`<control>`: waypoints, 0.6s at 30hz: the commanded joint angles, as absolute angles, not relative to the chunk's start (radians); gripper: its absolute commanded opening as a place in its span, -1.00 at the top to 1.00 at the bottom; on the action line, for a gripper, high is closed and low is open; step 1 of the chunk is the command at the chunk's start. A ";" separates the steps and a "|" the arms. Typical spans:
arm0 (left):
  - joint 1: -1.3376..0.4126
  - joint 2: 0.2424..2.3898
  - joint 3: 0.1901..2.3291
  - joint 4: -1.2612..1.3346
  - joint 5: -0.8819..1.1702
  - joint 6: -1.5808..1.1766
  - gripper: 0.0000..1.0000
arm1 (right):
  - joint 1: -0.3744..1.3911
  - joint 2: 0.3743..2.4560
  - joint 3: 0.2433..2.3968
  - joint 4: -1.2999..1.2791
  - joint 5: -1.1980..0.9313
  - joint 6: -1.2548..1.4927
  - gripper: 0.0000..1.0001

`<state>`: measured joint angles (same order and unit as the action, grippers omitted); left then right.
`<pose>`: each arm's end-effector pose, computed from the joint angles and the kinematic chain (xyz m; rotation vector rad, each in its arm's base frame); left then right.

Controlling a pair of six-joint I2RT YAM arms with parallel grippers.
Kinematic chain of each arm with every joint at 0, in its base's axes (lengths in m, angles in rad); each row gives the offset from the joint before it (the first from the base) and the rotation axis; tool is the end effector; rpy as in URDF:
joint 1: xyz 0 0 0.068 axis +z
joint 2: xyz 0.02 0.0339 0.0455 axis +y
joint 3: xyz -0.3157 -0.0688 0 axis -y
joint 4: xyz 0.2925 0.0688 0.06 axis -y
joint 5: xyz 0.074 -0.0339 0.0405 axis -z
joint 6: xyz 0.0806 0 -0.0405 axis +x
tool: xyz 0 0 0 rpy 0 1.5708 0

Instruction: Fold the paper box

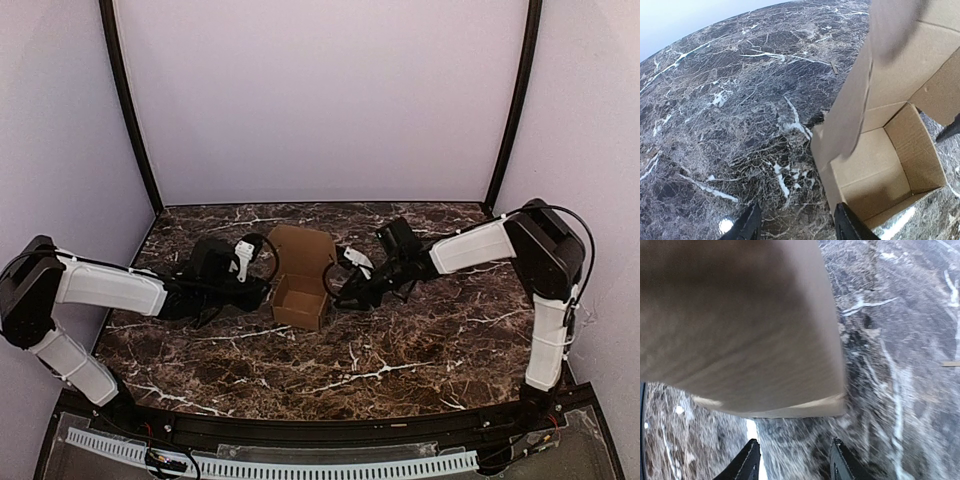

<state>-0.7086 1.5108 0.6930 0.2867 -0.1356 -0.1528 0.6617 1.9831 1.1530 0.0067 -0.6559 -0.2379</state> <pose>0.2937 -0.2374 0.1783 0.5017 2.0587 -0.3753 0.3500 0.3349 0.1262 -1.3148 1.9963 0.9835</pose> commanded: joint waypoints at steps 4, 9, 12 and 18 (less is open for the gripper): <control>-0.741 1.283 0.602 0.245 -0.112 -0.129 -0.15 | 0.570 1.863 1.134 -0.080 -0.713 -0.515 -0.01; -0.745 1.299 0.678 0.236 -0.064 -0.075 -0.17 | 0.560 1.888 1.195 -0.125 -0.784 -0.594 -0.07; -0.754 1.354 0.753 0.208 -0.060 -0.043 -0.17 | 0.561 1.897 1.205 -0.147 -0.824 -0.572 -0.08; -0.797 1.437 0.815 0.221 -0.094 -0.017 -0.17 | 0.557 1.784 1.055 -0.166 -0.776 -0.665 -0.12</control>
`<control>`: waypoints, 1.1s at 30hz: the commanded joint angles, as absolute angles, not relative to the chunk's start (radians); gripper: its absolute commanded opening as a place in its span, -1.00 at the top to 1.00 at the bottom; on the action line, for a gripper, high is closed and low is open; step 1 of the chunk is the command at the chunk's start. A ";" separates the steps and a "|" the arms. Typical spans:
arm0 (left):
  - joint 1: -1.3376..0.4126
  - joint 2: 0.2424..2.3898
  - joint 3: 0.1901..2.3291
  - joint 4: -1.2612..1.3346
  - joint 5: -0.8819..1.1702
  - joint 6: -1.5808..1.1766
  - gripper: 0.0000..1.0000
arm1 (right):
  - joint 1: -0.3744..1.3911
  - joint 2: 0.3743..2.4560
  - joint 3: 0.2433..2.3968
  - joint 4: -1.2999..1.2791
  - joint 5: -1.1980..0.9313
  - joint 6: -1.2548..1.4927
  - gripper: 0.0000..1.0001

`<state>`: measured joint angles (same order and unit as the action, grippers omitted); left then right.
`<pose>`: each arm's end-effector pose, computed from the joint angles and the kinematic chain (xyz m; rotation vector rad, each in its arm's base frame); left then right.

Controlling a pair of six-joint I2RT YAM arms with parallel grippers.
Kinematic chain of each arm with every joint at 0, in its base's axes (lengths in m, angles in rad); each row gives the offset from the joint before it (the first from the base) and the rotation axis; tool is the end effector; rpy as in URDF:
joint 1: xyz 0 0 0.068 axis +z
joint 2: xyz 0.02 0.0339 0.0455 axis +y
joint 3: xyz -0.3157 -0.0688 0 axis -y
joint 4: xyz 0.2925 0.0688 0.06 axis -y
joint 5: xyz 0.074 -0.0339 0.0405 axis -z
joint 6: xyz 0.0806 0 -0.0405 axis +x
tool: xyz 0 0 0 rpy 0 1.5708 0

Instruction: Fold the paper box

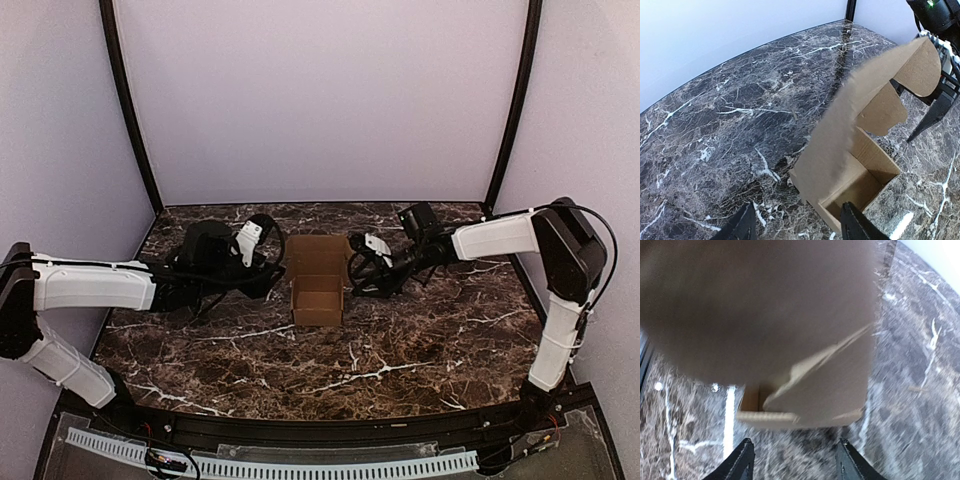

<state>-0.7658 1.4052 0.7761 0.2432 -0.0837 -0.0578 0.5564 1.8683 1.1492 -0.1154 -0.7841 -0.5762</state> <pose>0.2806 -0.2604 0.2432 0.6349 1.8792 -0.4581 0.3607 0.2914 0.1707 -1.5089 1.7050 0.9210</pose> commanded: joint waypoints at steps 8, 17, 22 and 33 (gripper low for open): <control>-0.859 1.538 0.908 0.179 -0.192 0.027 -0.14 | 0.511 1.722 1.043 -0.263 -0.756 -0.772 -0.21; -0.868 1.544 0.947 0.096 -0.307 0.027 -0.05 | 0.472 1.775 1.166 -0.184 -0.749 -0.789 -0.17; -0.868 1.494 0.919 0.061 -0.335 0.064 -0.19 | 0.485 1.839 1.268 -0.154 -0.772 -0.772 -0.13; -0.850 1.664 1.040 0.096 -0.281 0.160 0.10 | 0.561 1.874 1.303 -0.185 -0.735 -0.871 -0.02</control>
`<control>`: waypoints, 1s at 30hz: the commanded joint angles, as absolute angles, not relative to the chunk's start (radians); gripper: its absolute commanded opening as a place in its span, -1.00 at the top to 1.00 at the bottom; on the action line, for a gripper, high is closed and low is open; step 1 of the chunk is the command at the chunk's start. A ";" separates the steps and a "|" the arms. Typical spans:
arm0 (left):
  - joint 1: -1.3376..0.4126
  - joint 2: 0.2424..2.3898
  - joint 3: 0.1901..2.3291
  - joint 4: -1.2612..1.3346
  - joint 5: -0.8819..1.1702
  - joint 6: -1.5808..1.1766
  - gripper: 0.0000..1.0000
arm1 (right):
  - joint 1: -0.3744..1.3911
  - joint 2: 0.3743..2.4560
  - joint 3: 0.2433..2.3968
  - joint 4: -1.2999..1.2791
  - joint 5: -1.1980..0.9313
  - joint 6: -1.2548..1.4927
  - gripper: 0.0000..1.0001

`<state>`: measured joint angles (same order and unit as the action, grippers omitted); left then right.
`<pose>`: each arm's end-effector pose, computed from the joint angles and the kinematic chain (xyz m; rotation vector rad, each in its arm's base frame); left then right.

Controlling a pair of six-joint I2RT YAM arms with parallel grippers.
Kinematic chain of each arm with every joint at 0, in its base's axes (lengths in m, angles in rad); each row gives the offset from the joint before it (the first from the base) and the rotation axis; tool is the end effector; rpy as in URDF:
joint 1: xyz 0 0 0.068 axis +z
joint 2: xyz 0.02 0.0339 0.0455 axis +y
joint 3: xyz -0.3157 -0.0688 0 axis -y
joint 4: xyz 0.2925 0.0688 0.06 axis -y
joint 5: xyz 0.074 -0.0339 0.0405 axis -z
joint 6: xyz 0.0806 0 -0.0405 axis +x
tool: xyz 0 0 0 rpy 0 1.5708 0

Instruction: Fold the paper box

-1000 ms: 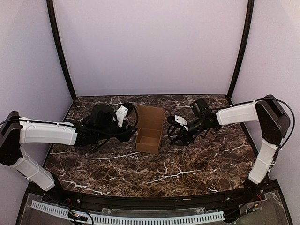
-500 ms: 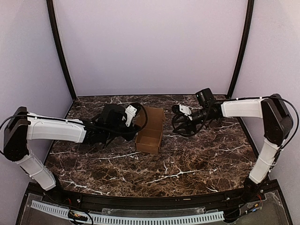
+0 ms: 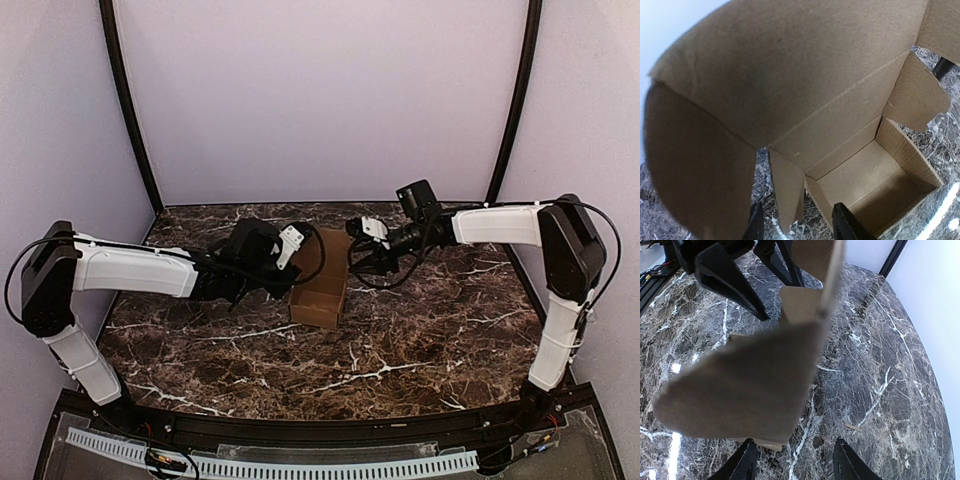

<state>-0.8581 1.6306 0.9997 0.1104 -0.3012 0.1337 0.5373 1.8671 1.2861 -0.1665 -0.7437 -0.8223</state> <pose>0.3067 -0.3184 0.2295 0.8210 1.8983 -0.1306 0.3908 0.2963 0.2144 -1.6315 1.4377 0.6947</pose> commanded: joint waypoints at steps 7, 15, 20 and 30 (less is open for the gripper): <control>-0.850 1.648 1.006 0.137 -0.258 0.158 0.54 | 0.593 1.824 1.241 -0.178 -0.731 -0.889 0.08; -0.850 1.640 0.967 0.205 -0.201 0.093 0.98 | 0.634 1.776 1.174 -0.127 -0.679 -0.869 0.16; -0.852 1.627 0.947 0.224 -0.171 0.042 0.98 | 0.648 1.734 1.130 -0.085 -0.645 -0.851 0.20; -0.879 1.611 0.888 0.315 -0.160 -0.143 0.98 | 0.670 1.689 1.064 -0.077 -0.600 -0.891 0.20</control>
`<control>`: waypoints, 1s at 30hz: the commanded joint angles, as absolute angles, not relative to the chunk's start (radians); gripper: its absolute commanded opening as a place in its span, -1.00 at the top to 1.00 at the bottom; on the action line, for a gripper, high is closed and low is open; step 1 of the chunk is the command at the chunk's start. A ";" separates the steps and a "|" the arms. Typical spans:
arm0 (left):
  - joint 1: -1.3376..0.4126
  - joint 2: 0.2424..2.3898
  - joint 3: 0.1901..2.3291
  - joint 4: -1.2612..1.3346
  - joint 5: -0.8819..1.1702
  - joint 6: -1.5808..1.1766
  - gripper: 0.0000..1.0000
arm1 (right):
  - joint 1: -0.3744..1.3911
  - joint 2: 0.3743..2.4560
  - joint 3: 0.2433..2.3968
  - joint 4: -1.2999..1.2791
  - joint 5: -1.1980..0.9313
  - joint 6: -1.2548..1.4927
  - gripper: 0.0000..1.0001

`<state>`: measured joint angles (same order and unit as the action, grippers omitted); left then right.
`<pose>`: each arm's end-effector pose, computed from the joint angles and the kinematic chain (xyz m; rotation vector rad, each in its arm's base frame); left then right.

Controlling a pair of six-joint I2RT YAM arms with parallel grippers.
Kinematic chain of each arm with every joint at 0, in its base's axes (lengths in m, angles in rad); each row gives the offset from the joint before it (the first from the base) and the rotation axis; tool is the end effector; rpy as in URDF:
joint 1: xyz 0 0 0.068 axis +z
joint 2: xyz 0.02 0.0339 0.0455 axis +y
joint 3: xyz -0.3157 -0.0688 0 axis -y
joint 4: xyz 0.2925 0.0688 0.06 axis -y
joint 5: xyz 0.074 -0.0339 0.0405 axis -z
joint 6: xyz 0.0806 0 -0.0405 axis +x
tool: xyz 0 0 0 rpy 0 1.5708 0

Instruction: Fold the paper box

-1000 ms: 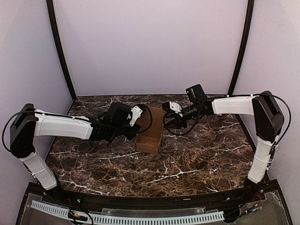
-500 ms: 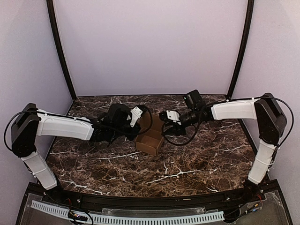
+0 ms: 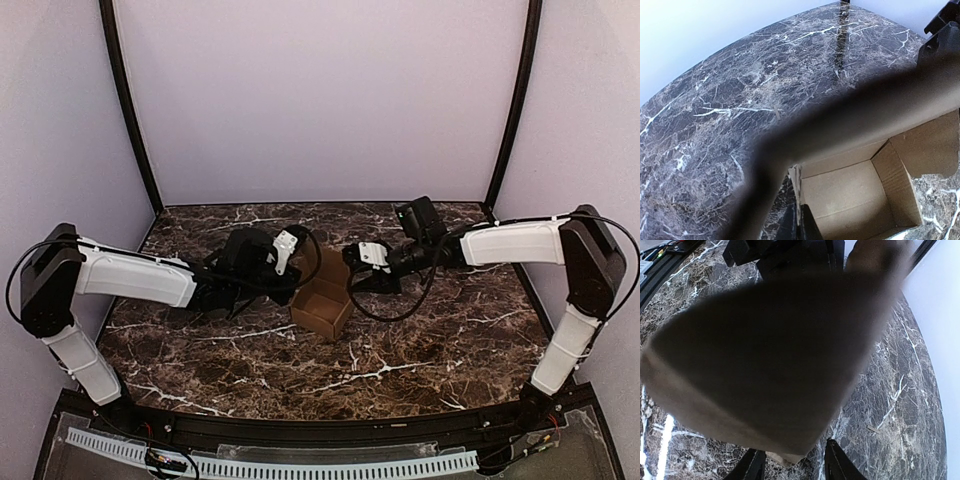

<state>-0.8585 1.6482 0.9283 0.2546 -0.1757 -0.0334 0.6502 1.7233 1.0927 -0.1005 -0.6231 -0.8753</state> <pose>0.2989 -0.3245 0.2117 0.7187 1.9196 -0.3819 0.3245 0.3058 0.2084 -1.7341 1.3605 0.5887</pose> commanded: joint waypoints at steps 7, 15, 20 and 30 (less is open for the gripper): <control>-0.956 1.660 0.858 0.415 -0.224 -0.199 0.98 | 0.692 1.661 1.031 -0.094 -0.575 -0.929 0.19; -0.991 1.660 0.714 0.596 -0.268 -0.148 0.98 | 0.726 1.621 0.972 -0.100 -0.517 -0.977 0.19; -0.992 1.672 0.615 0.715 -0.256 -0.102 0.99 | 0.729 1.611 0.970 -0.156 -0.512 -1.015 0.13; -1.012 1.699 0.504 0.852 -0.264 -0.097 0.92 | 0.733 1.581 0.978 -0.246 -0.476 -1.034 0.08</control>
